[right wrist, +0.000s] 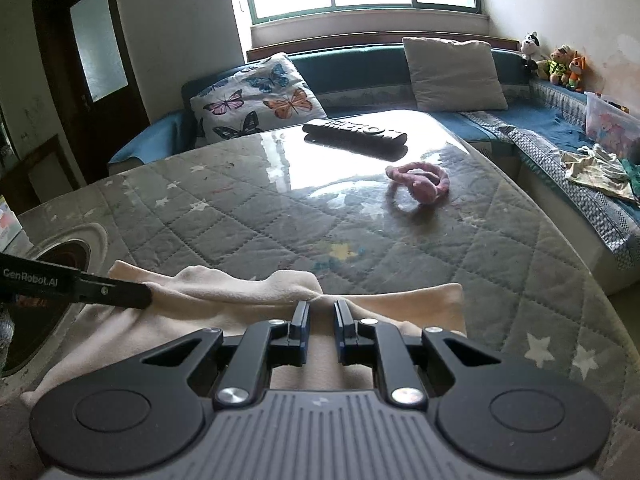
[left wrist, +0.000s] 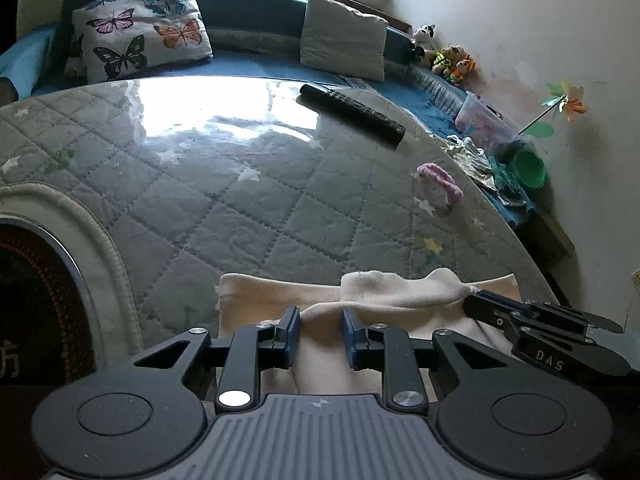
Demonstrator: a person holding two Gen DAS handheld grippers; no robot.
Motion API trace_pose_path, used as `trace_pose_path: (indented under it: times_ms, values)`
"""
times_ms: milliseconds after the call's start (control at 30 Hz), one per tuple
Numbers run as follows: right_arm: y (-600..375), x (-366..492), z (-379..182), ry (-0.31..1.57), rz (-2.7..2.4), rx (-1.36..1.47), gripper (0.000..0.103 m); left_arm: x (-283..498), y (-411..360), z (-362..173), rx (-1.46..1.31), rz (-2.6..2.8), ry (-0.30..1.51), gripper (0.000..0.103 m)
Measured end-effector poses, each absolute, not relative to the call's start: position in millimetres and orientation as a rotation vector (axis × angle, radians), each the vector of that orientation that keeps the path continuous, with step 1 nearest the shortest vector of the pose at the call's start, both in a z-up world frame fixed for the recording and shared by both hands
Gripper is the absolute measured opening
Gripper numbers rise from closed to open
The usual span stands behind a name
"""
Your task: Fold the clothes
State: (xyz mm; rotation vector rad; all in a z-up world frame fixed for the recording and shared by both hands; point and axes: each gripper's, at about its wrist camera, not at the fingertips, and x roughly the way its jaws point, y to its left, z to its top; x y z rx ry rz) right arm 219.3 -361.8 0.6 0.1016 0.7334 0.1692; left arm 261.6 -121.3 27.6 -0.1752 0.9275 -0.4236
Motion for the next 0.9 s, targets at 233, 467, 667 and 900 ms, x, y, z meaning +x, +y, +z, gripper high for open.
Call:
trace_pose_path:
  times_ms: [233, 467, 667, 900]
  values:
    - [-358, 205, 13, 0.714, 0.175, 0.086, 0.038, 244, -119, 38, -0.137, -0.417, 0.901, 0.033]
    - [-349, 178, 24, 0.696, 0.195, 0.072, 0.061, 215, -115, 48, -0.098, -0.416, 0.874, 0.052]
    - [-344, 153, 24, 0.700, 0.196, 0.075, 0.075, 187, -111, 50, -0.066, -0.408, 0.861, 0.070]
    - [-339, 124, 24, 0.706, 0.196, 0.069, 0.090, 157, -109, 51, -0.028, -0.401, 0.831, 0.093]
